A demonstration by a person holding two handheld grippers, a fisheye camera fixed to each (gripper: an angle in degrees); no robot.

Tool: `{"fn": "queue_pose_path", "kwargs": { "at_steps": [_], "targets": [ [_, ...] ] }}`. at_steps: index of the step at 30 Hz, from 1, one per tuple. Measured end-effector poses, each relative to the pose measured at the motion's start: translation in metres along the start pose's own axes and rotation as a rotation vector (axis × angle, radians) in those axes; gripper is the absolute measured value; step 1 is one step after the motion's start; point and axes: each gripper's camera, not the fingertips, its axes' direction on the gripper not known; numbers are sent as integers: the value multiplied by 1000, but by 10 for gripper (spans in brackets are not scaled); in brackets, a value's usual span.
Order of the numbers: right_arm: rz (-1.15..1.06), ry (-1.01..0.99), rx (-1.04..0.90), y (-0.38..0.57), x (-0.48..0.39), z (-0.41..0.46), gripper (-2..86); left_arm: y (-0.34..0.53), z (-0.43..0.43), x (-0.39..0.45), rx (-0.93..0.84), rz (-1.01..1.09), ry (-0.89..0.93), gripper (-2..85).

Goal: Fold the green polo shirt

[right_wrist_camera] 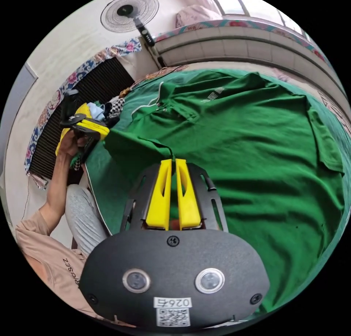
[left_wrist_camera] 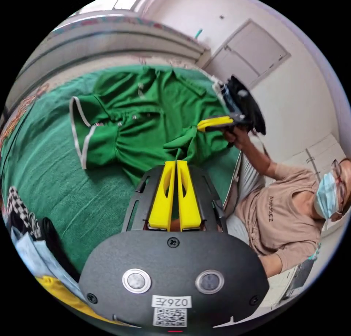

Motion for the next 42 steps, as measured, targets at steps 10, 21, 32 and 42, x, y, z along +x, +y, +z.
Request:
{"fn": "queue_pose_path", "kwargs": {
  "at_steps": [10, 21, 32, 42],
  "targets": [
    [-112, 54, 28, -35, -52, 7, 58, 18, 7, -29, 23, -143, 56, 69],
    [-130, 190, -82, -90, -81, 72, 24, 5, 12, -17, -175, -133, -55, -5],
    [-314, 91, -90, -91, -144, 121, -8, -8, 52, -26, -335, -161, -48, -10],
    [-214, 27, 22, -94, -128, 87, -9, 7, 5, -12, -210, -155, 12, -9]
  ]
}}
